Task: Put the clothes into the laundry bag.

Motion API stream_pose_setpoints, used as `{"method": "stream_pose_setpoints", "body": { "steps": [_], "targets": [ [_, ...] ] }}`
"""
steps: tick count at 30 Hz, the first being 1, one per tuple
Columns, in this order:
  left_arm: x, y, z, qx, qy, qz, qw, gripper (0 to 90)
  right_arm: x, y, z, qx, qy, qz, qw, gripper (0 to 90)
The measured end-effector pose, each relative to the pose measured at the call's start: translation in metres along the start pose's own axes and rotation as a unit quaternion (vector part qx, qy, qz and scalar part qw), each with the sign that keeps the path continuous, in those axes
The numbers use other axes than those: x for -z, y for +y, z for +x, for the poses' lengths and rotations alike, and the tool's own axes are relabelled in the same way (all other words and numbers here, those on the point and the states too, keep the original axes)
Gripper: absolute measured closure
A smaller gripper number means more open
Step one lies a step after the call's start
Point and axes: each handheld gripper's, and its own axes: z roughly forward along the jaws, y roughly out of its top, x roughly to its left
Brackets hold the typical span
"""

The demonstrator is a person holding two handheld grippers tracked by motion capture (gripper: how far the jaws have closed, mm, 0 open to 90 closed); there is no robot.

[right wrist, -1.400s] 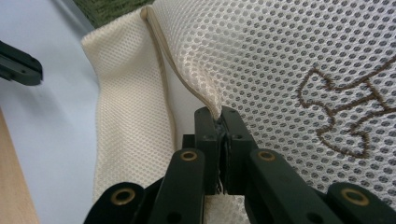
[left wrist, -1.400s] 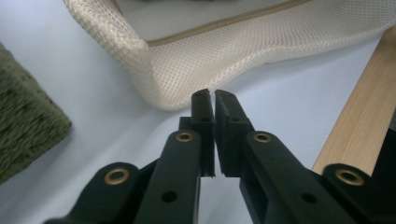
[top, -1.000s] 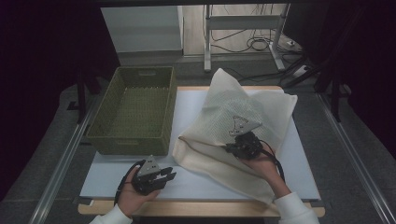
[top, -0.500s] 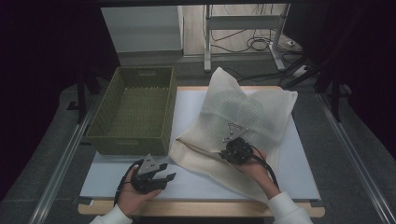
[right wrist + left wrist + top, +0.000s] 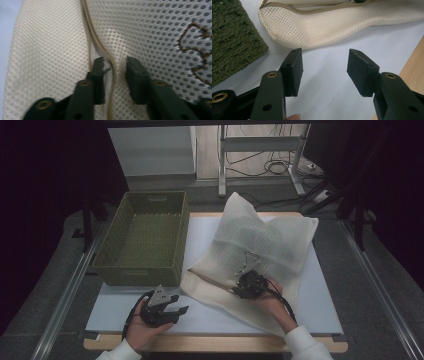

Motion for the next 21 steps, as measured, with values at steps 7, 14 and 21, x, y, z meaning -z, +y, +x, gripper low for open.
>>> {"method": "stream_pose_setpoints", "body": {
  "steps": [7, 14, 21],
  "targets": [
    [0.0, 0.0, 0.002, 0.001, 0.001, 0.001, 1.0, 44.9, 0.015, 0.006, 0.001, -0.002, 0.004, -0.041, 0.9991, 45.7],
    [-0.001, 0.003, 0.004, 0.011, -0.001, -0.006, 0.9999, 44.0, 0.03, 0.011, 0.0, -0.017, 0.0, -0.091, 0.9957, 38.4],
    [-0.003, 0.004, 0.001, -0.007, 0.006, 0.0, 1.0, 42.2, 0.042, 0.008, -0.004, -0.022, 0.008, -0.116, 0.993, 36.9]
  ]
}}
